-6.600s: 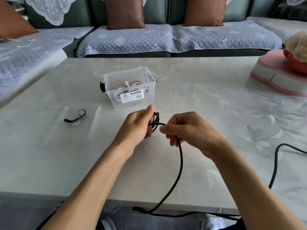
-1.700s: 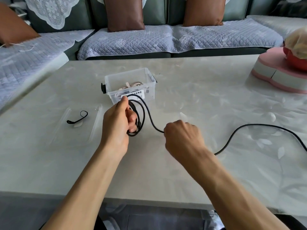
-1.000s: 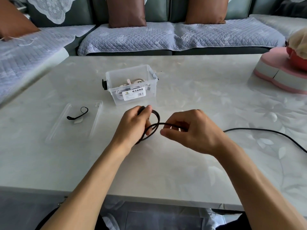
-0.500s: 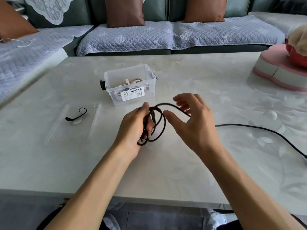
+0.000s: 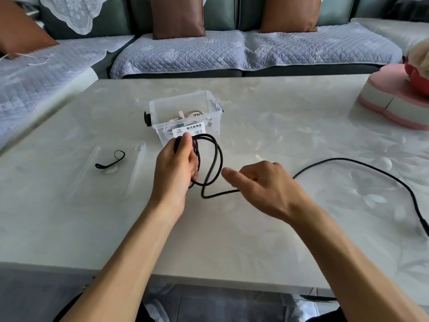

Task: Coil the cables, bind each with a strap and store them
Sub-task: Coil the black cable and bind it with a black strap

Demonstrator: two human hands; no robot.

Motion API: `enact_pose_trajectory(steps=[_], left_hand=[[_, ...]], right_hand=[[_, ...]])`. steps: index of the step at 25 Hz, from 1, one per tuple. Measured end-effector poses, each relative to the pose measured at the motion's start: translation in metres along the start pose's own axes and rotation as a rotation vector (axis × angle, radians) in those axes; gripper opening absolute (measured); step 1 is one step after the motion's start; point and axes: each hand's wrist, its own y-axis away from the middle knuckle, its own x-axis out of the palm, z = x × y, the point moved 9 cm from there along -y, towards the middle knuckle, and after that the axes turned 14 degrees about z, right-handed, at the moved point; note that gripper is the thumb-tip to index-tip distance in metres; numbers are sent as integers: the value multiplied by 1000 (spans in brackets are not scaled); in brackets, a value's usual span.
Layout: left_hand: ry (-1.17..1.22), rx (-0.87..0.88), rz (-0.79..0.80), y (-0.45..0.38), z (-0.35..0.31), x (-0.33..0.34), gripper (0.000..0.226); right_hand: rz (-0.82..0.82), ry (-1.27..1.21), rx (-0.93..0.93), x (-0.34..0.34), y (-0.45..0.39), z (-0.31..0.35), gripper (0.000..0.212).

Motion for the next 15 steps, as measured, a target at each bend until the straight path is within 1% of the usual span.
enact_pose_trajectory(steps=[1, 3, 5, 7, 8, 9, 11, 12, 13, 15], left_hand=[[-71, 30, 13, 2, -5, 3, 36], [-174, 67, 40, 5, -11, 11, 34], [-232, 106, 51, 7, -16, 12, 33], [-310, 179, 38, 9, -24, 9, 30], [-384, 209, 25, 11, -28, 7, 27], [-463, 232, 13, 13, -32, 7, 24], [-560, 260, 15, 20, -35, 11, 24], [-561, 255, 27, 22, -35, 14, 26], [-525, 230, 36, 22, -34, 15, 29], [-394, 161, 29, 24, -34, 9, 31]], right_hand=[[4, -8, -18, 4, -2, 4, 59], [112, -142, -30, 21, -8, 8, 65], [192, -416, 13, 30, -9, 7, 71], [168, -642, 43, 25, -5, 7, 66], [128, -653, 46, 22, -3, 7, 62], [77, -582, 51, 18, 0, 7, 56], [-36, -358, 61, 14, 2, 10, 37], [-76, -310, 63, 14, 1, 11, 28], [-95, -322, 52, 15, 1, 12, 25], [-109, -409, 12, 13, 7, 18, 28]])
